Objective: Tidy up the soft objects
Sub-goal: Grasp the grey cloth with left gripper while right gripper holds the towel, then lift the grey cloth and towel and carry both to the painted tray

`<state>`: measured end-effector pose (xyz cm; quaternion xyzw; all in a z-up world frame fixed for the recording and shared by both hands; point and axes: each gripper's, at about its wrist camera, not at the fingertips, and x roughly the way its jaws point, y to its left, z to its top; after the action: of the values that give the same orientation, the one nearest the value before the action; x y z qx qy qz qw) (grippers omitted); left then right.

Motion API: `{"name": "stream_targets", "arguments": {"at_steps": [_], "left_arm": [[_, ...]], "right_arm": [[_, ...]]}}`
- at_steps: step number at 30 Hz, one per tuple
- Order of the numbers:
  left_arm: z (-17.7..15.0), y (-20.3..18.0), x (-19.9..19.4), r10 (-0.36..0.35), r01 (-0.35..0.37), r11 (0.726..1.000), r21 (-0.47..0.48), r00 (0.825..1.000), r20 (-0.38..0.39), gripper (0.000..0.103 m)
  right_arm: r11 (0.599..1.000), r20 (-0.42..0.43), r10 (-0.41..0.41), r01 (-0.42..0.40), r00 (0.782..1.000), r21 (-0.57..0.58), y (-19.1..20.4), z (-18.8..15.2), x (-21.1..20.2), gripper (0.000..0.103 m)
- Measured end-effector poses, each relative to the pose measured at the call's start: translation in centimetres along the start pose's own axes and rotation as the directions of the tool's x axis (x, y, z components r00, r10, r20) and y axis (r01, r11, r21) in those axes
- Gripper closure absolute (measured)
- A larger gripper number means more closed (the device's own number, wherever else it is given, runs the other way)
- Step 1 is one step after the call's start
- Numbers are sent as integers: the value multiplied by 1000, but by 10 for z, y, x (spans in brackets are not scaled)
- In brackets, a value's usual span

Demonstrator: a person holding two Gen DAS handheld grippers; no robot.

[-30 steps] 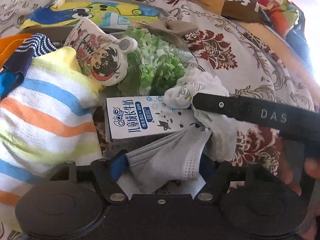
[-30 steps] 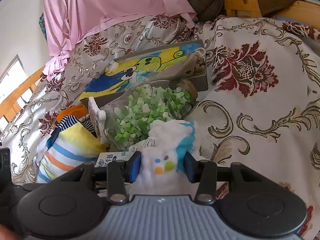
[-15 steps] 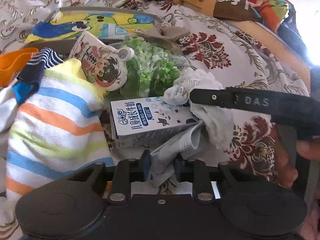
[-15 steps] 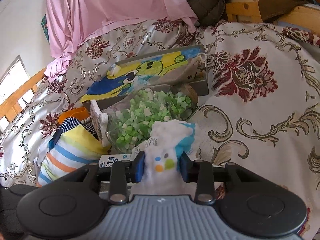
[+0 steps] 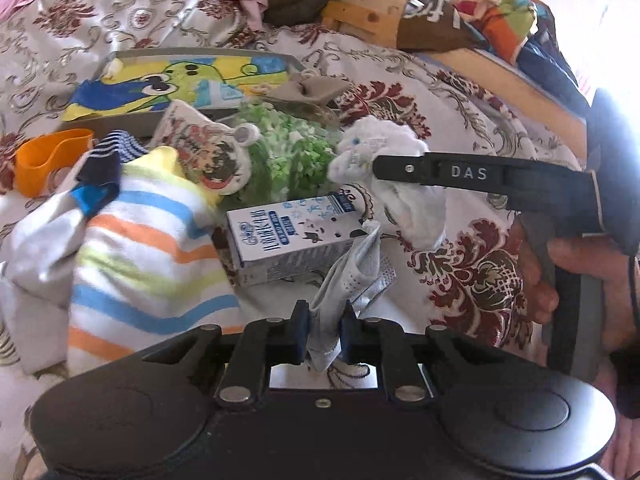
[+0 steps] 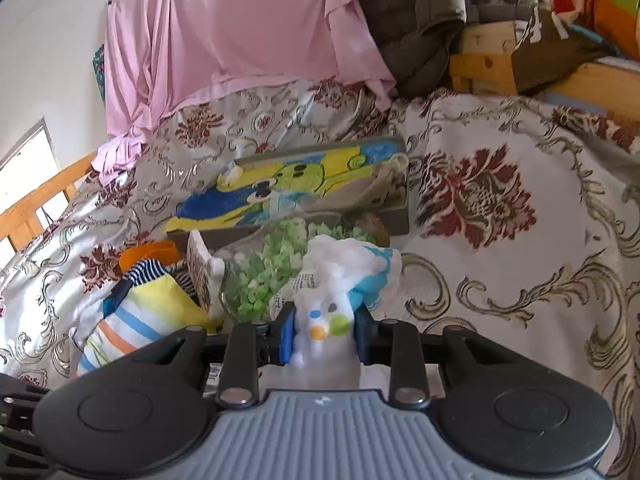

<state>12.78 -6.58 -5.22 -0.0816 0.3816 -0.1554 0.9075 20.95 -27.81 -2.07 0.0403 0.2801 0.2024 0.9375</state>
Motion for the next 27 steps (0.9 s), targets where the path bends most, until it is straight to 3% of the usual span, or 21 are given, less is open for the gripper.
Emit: {"name": "stream_targets", "arguments": {"at_steps": [10, 19, 27], "left_arm": [[2, 9, -39, 42, -41, 999, -19, 993, 108, 87], [23, 13, -57, 124, -111, 992, -66, 959, 253, 87], [79, 24, -51, 185, -153, 980, -124, 933, 309, 86]], "right_arm": [[991, 102, 37, -23, 994, -135, 24, -2, -23, 70], [977, 186, 47, -7, 981, -211, 38, -1, -33, 70], [984, 237, 97, -56, 967, -171, 32, 42, 1, 70]]}}
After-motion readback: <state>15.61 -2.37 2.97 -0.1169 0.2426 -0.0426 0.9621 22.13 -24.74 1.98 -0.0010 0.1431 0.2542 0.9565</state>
